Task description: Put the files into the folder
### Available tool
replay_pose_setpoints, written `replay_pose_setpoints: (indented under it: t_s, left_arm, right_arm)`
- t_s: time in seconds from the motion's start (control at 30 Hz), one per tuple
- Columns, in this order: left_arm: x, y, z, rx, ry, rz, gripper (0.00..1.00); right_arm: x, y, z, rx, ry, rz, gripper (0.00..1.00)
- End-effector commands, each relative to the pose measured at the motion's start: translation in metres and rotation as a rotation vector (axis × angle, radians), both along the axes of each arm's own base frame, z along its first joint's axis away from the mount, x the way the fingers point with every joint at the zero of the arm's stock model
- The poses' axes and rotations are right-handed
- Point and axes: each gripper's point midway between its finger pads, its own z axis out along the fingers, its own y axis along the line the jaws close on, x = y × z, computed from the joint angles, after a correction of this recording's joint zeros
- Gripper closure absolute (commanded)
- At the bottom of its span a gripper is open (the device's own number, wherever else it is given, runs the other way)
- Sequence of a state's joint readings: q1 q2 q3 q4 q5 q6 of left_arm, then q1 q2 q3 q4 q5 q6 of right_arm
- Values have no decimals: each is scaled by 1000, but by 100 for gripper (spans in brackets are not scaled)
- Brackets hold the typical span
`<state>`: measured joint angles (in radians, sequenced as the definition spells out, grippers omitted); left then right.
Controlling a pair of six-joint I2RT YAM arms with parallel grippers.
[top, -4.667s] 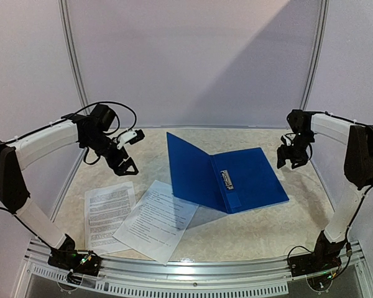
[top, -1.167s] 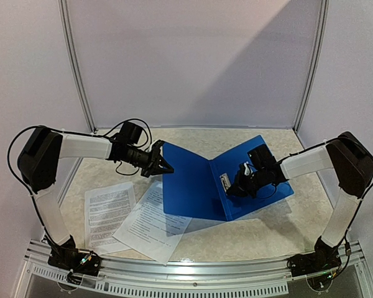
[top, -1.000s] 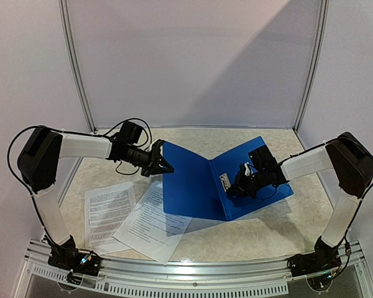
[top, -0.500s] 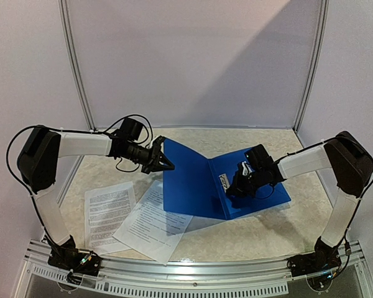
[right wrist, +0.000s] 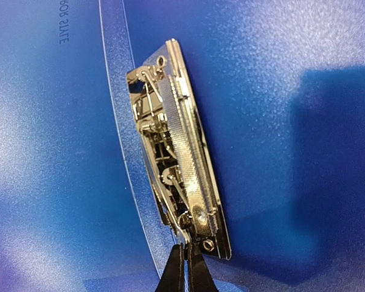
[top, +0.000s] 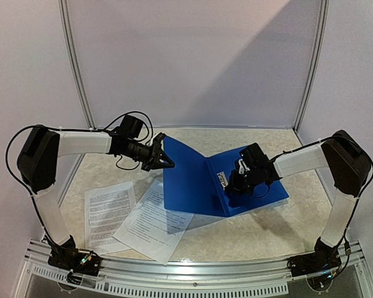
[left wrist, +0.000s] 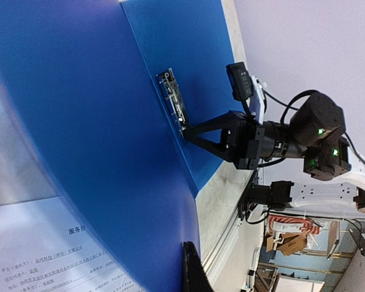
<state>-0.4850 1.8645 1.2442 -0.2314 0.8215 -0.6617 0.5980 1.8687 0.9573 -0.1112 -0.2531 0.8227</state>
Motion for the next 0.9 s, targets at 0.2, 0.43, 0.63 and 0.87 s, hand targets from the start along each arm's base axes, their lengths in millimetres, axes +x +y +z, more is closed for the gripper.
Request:
replay_pose_setpoints:
  t_s: [0.2, 0.43, 0.63, 0.87]
  left_arm:
    - [-9, 0, 10, 60, -51, -61, 100]
    - [-10, 1, 8, 75, -52, -67, 100]
    - [-10, 3, 4, 90, -45, -70, 100]
    - [-9, 6, 1, 121, -54, -73, 100]
  right_arm:
    - [-58, -118, -83, -570, 192, -84, 100]
    - [-69, -127, -105, -614, 234, -81, 100]
    - [-69, -138, -101, -672, 226, -86, 100]
    - [-45, -132, -69, -633, 148, -110, 100]
